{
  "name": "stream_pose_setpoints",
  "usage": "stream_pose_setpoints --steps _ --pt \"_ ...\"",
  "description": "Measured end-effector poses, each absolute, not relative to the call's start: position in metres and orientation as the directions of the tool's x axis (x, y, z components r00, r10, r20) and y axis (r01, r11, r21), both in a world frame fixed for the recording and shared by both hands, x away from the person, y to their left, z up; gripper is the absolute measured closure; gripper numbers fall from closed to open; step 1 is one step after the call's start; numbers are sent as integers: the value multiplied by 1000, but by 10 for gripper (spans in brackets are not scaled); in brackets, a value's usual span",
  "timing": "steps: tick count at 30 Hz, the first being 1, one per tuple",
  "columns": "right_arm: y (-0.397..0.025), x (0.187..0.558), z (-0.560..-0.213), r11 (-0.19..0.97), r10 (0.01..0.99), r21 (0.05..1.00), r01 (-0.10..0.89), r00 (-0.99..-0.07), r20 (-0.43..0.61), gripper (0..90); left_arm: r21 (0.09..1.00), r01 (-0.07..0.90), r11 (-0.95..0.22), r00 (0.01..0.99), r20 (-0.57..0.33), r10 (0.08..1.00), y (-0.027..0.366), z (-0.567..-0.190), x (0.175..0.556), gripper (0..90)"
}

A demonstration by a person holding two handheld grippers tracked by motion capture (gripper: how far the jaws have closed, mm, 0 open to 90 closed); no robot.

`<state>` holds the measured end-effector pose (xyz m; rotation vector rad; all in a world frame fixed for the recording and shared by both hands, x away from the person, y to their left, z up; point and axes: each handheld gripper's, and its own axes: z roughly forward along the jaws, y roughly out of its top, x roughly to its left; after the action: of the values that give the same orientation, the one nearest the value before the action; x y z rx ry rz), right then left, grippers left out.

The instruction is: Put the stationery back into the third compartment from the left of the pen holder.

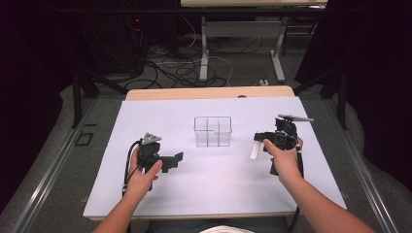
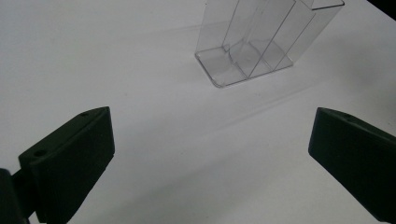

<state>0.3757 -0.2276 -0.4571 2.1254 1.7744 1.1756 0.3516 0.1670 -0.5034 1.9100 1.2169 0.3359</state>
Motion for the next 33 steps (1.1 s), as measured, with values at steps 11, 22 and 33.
stream_pose_setpoints --steps 11,22,33 --pt "-213 373 -446 -218 914 690 691 -102 391 669 760 616 -207 506 -180 843 167 -504 351 4" --pt "-201 375 -438 -143 934 773 618 -175 313 669 763 614 -201 509 -188 840 168 -505 351 4" --pt "-188 375 -435 -43 946 860 508 -255 198 669 774 604 -191 520 -200 831 166 -502 350 3"
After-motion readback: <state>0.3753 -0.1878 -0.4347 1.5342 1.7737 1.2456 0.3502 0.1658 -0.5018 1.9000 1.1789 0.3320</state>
